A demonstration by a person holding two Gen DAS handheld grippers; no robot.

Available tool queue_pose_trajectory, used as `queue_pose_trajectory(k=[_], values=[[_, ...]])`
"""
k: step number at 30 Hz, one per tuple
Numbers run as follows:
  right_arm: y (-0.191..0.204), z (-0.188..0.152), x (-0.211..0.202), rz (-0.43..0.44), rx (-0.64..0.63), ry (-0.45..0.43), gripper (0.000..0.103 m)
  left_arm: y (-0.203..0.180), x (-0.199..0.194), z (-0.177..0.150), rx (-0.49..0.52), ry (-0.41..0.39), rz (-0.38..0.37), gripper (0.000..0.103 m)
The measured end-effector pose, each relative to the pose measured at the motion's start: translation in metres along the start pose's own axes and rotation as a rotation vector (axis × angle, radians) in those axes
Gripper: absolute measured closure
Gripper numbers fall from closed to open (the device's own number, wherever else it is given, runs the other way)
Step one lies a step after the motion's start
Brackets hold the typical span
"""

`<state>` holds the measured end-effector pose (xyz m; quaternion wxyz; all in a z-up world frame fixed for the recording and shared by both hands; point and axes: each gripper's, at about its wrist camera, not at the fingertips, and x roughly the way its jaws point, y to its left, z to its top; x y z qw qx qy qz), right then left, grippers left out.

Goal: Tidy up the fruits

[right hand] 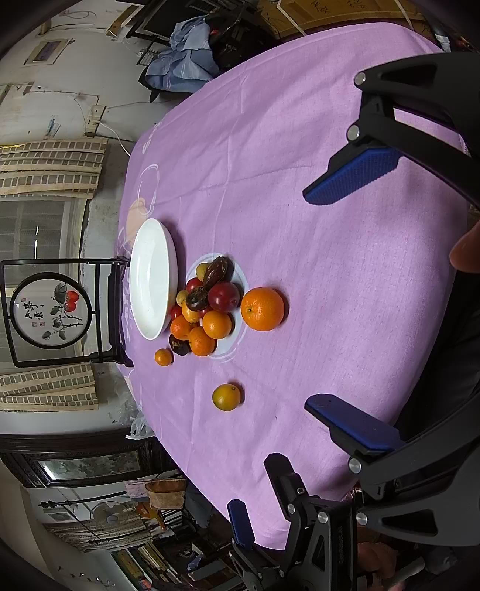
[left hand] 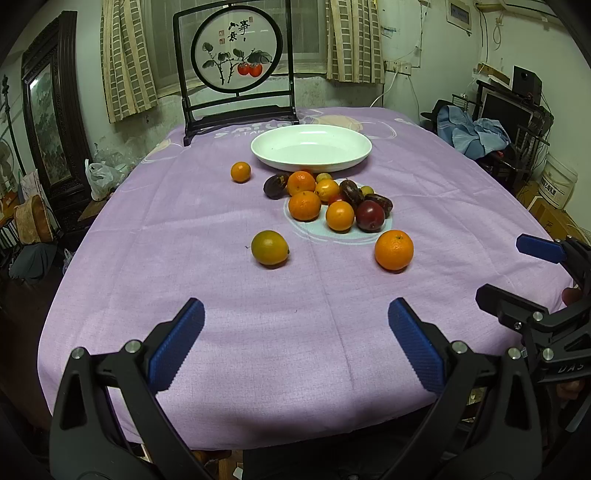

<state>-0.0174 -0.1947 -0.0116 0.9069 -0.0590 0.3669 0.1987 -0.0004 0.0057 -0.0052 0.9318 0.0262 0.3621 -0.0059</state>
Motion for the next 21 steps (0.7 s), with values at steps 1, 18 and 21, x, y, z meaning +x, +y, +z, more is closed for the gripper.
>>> queue_pose_trajectory(k=[1,18,21], values=[[0.0,0.0,0.0,0.0,0.0,0.001,0.001,0.0,0.0,-0.001,-0.001,0.001,0.001,0.002],[-0.005,0.001,0.03,0.07,0.02,0.022,0.01,0.019,0.021,-0.01,-0.014,0.013,0.004,0.002],[-0.008,0.008,0.054,0.094,0.033,0.064,0.024,0.031,0.025,-0.01,-0.023,0.008,0.001,0.002]])
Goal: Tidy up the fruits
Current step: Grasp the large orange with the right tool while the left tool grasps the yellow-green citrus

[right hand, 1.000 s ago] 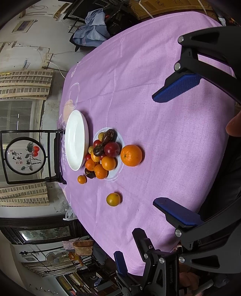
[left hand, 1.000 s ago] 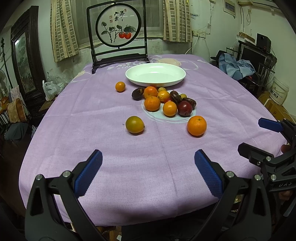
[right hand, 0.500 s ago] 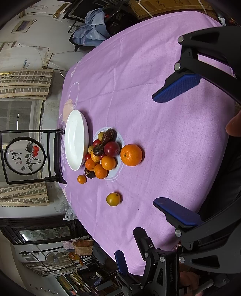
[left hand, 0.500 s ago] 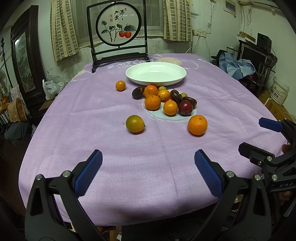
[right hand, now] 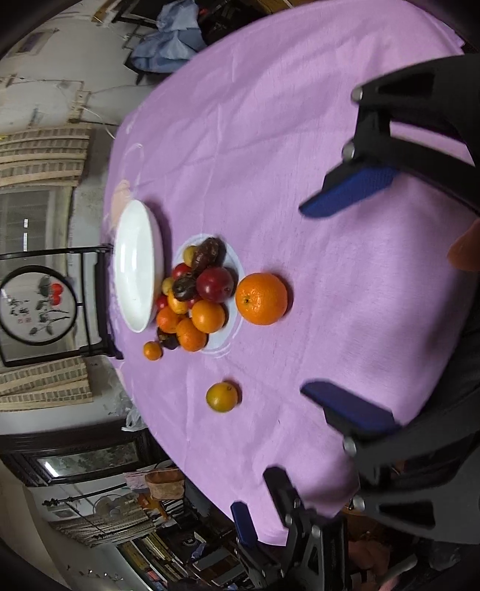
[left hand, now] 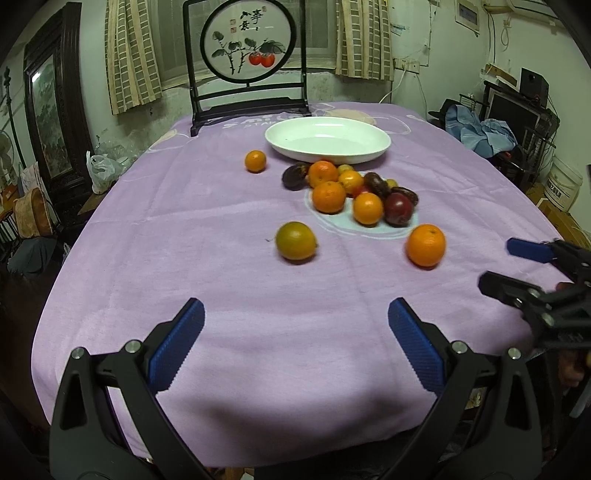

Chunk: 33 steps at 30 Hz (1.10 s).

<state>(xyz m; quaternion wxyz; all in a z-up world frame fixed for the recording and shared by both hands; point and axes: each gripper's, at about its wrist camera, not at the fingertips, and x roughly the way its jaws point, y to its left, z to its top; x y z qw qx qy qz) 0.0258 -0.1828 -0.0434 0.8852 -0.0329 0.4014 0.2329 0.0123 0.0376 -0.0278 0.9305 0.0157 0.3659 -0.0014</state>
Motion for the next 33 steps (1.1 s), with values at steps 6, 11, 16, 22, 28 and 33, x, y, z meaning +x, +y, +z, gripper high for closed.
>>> queue_pose_trajectory(k=[6,11,16,22,28,33], values=[[-0.005,0.019,0.033,0.007,0.01,0.047,0.025,0.025,0.017,0.011,-0.042,0.016,-0.007,0.002],[0.0,0.027,0.053,0.015,-0.028,0.097,0.025,0.028,0.032,0.019,-0.028,0.038,-0.022,0.002],[0.006,0.029,0.065,0.016,-0.072,0.126,0.037,0.031,0.049,0.026,-0.021,0.069,-0.028,0.002],[0.001,0.031,0.073,0.005,-0.073,0.14,0.057,0.029,0.065,0.032,-0.012,0.104,-0.032,0.002],[-0.01,0.034,0.057,0.035,-0.031,0.11,0.058,0.023,0.083,0.043,0.01,0.124,-0.054,0.003],[-0.021,0.037,0.052,0.028,-0.006,0.101,0.058,0.016,0.104,0.052,0.015,0.164,-0.09,0.018]])
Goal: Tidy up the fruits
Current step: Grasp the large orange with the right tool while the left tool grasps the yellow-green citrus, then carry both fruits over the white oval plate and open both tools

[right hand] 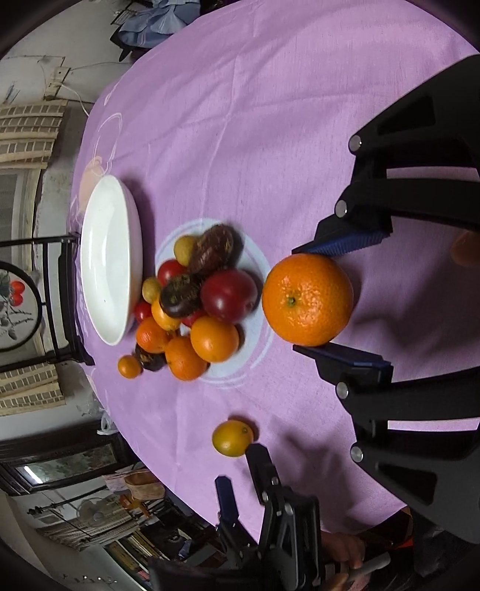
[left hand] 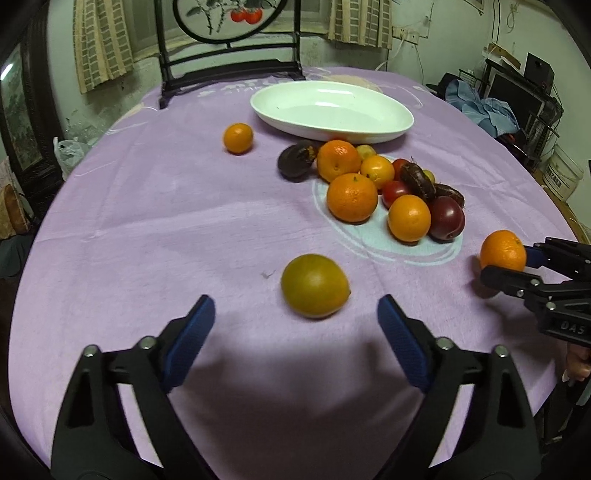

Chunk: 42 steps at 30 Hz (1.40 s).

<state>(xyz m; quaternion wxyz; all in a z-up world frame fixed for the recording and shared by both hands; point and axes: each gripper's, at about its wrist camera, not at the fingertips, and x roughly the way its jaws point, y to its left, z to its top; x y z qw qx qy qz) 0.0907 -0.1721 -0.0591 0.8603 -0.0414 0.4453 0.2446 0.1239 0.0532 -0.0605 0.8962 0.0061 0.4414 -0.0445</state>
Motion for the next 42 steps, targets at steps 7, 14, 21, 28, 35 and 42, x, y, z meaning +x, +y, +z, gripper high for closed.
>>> queue_pose_trajectory(k=[7,14,21,28,35,42], values=[[-0.008,0.005,-0.001,0.024,0.014,-0.003,0.058,-0.002,0.02,0.008,-0.019,0.048,-0.025,0.041],[-0.015,0.015,-0.001,0.039,0.023,-0.014,0.058,-0.004,0.024,0.008,-0.003,0.052,-0.062,0.059],[-0.026,0.038,-0.003,0.06,0.04,-0.053,0.058,0.007,0.017,0.018,-0.043,0.022,-0.132,0.06],[-0.05,0.118,0.023,0.069,0.074,-0.111,0.058,-0.001,0.015,0.101,0.014,-0.104,-0.137,0.059],[-0.069,0.186,0.089,-0.01,0.084,-0.085,0.058,-0.012,0.081,0.182,0.013,-0.073,-0.101,0.059],[-0.077,0.205,0.135,-0.04,0.052,-0.001,0.058,-0.006,0.144,0.209,0.0,0.04,-0.061,0.059]])
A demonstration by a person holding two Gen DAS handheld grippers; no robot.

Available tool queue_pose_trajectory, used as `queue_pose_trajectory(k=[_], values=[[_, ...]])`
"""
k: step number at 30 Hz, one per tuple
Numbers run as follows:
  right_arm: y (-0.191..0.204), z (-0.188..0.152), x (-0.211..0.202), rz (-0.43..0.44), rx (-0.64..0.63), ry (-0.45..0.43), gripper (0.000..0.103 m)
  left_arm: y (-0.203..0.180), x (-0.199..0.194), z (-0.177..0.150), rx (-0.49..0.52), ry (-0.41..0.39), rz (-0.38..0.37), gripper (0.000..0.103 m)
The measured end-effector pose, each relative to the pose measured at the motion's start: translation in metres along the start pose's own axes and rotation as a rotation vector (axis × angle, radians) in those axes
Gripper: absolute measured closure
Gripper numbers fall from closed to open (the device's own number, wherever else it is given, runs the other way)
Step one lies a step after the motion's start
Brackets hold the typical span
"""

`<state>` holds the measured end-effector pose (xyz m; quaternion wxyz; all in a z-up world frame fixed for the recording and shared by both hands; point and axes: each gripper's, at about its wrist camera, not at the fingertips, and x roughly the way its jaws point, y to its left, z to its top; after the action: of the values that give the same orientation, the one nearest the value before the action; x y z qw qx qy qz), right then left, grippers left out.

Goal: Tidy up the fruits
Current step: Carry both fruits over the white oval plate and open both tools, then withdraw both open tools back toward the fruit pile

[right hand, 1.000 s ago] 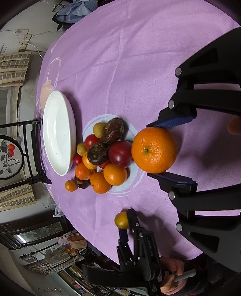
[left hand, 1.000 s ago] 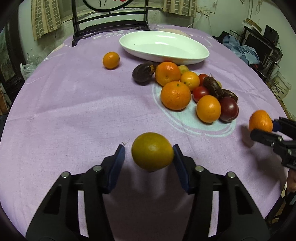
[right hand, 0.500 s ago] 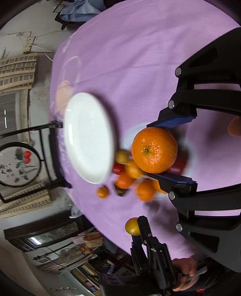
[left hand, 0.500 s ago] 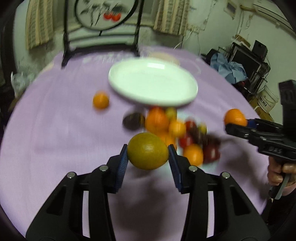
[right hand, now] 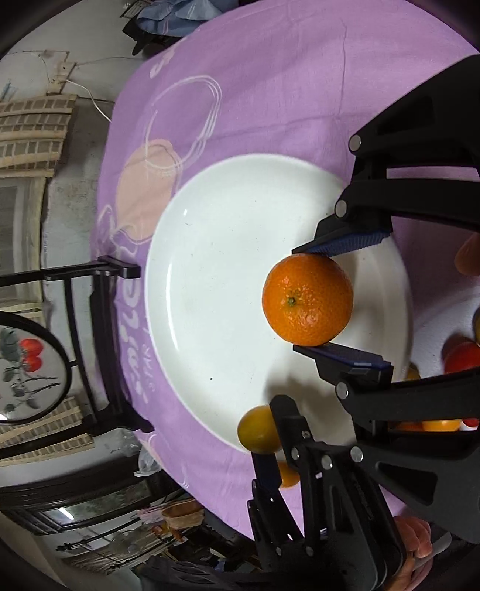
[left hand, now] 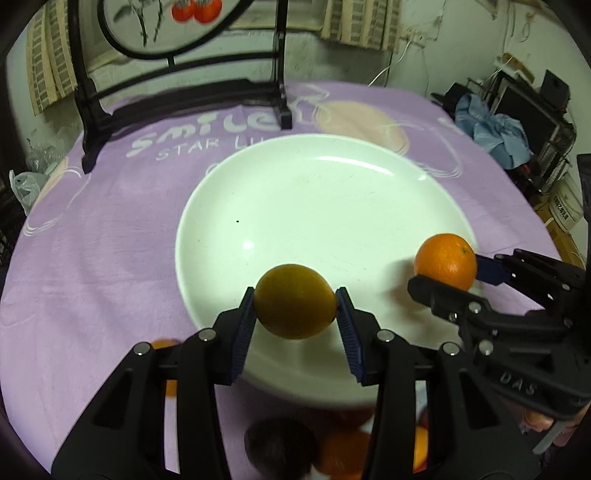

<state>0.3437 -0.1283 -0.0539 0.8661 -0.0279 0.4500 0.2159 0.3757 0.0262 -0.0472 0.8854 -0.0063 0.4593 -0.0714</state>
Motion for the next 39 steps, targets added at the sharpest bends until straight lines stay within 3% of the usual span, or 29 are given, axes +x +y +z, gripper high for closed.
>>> queue_pose_trajectory(k=[6,8,10,12,16,19,22,25,29,33,39], values=[[0.001,-0.006,0.011,-0.006,-0.015,0.018,0.057,-0.004,0.019,0.002,0.001,0.036,0.002,0.058],[0.0,-0.007,0.006,-0.01,-0.011,0.004,0.055,-0.006,0.014,0.001,0.02,0.016,0.043,0.051],[-0.003,-0.008,-0.008,0.0,0.011,-0.016,0.048,-0.003,0.003,0.001,0.007,-0.015,0.078,0.029],[-0.005,-0.013,-0.027,0.025,0.026,-0.047,0.045,0.003,-0.012,-0.002,-0.02,-0.041,0.061,0.019],[-0.007,-0.039,-0.062,0.052,0.022,-0.104,0.045,0.014,-0.045,-0.024,-0.05,-0.088,0.052,0.011],[-0.015,-0.073,-0.084,0.082,0.068,-0.125,0.045,0.025,-0.065,-0.055,-0.09,-0.131,0.09,0.006],[-0.024,-0.113,-0.104,0.127,0.17,-0.123,0.045,0.034,-0.075,-0.093,-0.115,-0.136,0.117,0.005],[-0.023,-0.15,-0.125,0.192,0.257,-0.147,0.045,0.046,-0.079,-0.124,-0.153,-0.111,0.099,0.005],[-0.002,-0.178,-0.128,0.282,0.245,-0.102,0.045,0.057,-0.077,-0.15,-0.21,-0.062,0.078,0.005],[0.015,-0.189,-0.111,0.244,0.222,-0.037,0.045,0.053,-0.081,-0.154,-0.193,-0.074,0.104,0.005],[0.029,-0.183,-0.104,0.204,0.187,-0.028,0.045,0.05,-0.085,-0.156,-0.185,-0.07,0.102,0.005]])
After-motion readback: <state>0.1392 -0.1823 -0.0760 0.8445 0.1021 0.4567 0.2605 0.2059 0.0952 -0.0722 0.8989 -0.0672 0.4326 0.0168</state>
